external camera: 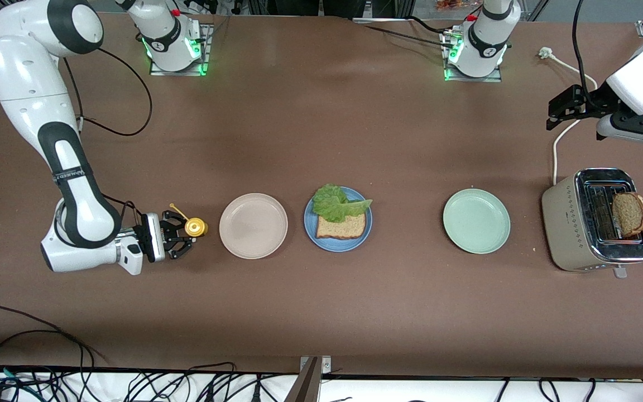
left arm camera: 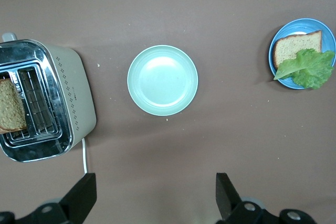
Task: Make sandwich in blue plate with both arms
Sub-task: 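Set the mustard bottle upright and open the right gripper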
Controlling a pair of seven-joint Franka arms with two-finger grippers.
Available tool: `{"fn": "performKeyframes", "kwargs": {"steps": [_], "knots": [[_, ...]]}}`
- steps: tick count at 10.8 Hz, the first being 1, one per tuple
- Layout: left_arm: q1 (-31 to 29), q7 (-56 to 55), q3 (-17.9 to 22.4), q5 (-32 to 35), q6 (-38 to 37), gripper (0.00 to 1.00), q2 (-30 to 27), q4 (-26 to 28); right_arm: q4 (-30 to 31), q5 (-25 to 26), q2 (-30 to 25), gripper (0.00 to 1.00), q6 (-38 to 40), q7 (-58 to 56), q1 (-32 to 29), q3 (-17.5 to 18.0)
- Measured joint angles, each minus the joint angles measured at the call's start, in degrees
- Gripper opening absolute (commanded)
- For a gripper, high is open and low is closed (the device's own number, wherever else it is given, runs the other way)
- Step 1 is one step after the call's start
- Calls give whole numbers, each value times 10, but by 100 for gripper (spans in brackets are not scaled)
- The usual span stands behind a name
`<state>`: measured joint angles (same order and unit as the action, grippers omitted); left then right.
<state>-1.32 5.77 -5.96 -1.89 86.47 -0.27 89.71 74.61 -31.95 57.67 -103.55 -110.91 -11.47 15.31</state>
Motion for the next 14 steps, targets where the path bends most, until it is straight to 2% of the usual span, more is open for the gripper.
{"fn": "performKeyframes", "kwargs": {"steps": [4,6,7,9,11,12,13,14], "knots": [[0,0,0,0,0,100,0,0,-16,-2,28,0,-7,-9,-19,36],[0,0,0,0,0,100,0,0,-18,-2,31,0,-7,-9,-22,42],[0,0,0,0,0,100,0,0,-19,-2,31,7,-7,-14,-24,42],[0,0,0,0,-1,100,0,0,-19,-2,32,31,-7,-19,-28,43],[0,0,0,0,-1,100,0,0,-19,-2,33,60,-8,-20,-28,44],[0,0,0,0,-1,100,0,0,-19,-2,34,89,-8,-20,-28,44],[0,0,0,0,-1,100,0,0,-19,-2,34,100,-8,-20,-28,45],[0,0,0,0,-1,100,0,0,-19,-3,34,100,-8,-21,-28,45]]}}
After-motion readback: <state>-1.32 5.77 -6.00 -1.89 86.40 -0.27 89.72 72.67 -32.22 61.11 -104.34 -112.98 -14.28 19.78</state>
